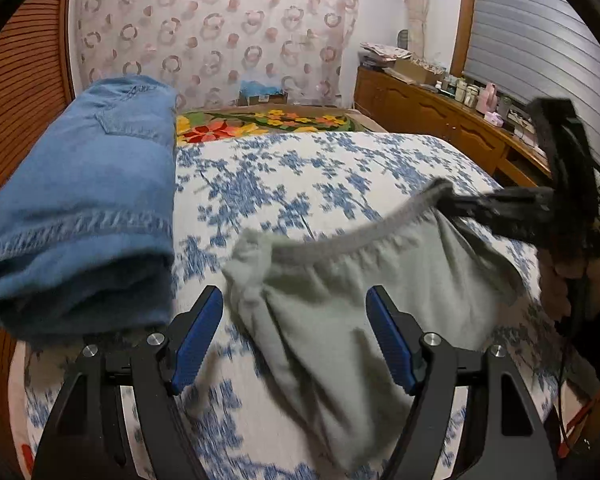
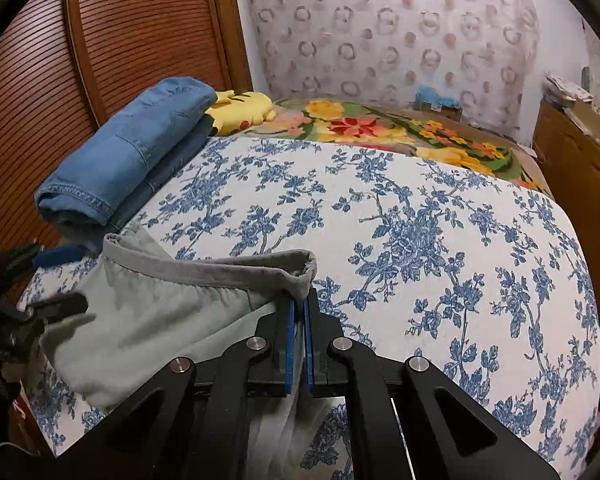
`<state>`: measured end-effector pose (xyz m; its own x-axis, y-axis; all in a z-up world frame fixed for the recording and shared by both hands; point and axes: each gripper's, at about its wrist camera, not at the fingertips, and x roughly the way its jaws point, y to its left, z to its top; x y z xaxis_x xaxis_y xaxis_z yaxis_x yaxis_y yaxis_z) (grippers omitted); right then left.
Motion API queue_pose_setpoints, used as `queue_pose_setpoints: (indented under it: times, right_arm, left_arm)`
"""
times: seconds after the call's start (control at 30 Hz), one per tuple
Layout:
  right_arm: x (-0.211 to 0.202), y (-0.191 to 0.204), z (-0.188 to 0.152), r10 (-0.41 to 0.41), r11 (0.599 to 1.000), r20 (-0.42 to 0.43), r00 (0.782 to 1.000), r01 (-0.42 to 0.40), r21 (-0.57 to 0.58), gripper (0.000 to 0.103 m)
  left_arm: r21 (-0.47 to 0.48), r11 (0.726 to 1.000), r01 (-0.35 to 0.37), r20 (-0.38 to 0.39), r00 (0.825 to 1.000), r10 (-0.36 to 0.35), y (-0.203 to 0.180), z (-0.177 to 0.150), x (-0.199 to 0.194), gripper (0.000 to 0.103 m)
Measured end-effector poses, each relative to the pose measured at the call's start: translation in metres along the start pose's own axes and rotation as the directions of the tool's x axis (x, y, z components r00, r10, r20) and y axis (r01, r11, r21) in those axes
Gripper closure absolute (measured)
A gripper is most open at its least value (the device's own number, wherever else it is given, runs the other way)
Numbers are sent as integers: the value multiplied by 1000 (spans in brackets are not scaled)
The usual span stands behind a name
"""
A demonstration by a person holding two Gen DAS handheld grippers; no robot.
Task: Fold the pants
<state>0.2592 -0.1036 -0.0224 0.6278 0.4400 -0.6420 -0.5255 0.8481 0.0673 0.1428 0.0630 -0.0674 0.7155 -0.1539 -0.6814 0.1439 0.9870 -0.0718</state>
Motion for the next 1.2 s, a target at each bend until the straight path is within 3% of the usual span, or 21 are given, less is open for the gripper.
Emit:
queue_pose_setpoints:
  times: [0.13,0.3,0.37,0.47,0.7,0.9,1.0,1.07,1.2]
  right_arm:
    - [-8,5,2,-21,1000,7,1000,21,-14,97]
    - [-27,9,-3,-23,999,33,999,24,-39,95]
    - [-32,8,-5,-17,999,41,999,19,-38,95]
    - [-39,6,-8,-11,999,54,998,13,-30,93]
    - [-58,9,-21,10,1000,68,998,-9,-22,82]
    - [-74,15,-36,12,999,58,998,-10,-35,82]
    - [-83,14,-47,15,999,61,998,-13,-36,82]
    - [-85,14,-51,17,999,54,998,-15,-41,82]
    - [-88,13,-61,4,998,33,999,-2,-58,82]
  left_arm:
    - [18,1000,-23,-28,999,23,3,9,14,32]
    - [8,999,49,-64,997,-48,7,11,23,64]
    - [10,998,62,-67,996,-61,5,13,25,83]
    - [29,998,61,-54,997,-60,0,19,24,91]
    - [34,998,47,7,999,-48,-1,30,3,91]
    - [21,997,70,18,997,-71,-4,23,-14,85]
    - [23,997,74,34,997,-74,-6,16,-25,67]
    - [31,998,62,41,997,-63,-8,9,-29,48]
    - [43,998,49,20,999,-50,-10,-3,-29,37]
